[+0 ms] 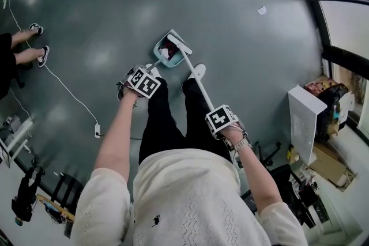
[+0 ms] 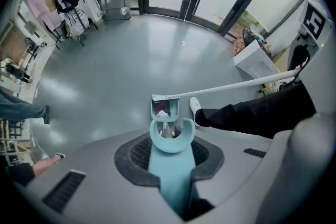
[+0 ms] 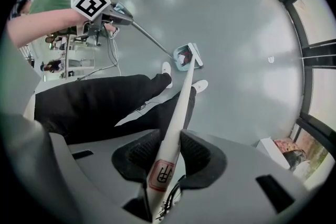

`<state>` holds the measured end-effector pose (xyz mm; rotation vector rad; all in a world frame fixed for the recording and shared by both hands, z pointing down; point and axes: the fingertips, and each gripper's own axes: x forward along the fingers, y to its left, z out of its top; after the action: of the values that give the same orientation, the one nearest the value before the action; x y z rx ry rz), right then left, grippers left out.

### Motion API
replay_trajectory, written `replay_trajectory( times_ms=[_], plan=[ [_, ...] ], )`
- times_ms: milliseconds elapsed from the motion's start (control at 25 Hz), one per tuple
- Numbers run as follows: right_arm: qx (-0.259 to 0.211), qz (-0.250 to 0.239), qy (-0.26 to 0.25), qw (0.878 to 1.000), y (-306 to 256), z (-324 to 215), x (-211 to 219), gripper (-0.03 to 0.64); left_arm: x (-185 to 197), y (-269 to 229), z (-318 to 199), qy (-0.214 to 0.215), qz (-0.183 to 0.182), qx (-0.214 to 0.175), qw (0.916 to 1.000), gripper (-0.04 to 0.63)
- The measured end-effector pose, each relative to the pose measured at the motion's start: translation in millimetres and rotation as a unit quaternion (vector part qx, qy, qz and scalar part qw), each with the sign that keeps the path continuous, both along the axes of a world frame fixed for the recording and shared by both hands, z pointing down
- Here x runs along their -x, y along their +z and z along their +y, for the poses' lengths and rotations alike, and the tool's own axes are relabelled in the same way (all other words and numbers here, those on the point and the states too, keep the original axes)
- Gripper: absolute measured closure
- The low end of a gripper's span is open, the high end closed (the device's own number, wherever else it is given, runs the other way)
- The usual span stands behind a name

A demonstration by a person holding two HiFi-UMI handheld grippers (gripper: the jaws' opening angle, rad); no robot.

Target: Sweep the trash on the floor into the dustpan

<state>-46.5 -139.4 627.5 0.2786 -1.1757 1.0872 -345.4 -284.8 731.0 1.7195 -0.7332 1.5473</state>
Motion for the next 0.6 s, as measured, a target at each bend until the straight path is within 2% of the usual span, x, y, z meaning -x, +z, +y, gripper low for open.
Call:
replay_trajectory(
  times_ms=[600],
  plan=[
    [0.004,0.012,-0.007,1.0,-1.4,4.7,4.5,0.492,7.0,-0.3,-3.1,0.004,0.006,-0.001,1.0,0.503]
  ],
)
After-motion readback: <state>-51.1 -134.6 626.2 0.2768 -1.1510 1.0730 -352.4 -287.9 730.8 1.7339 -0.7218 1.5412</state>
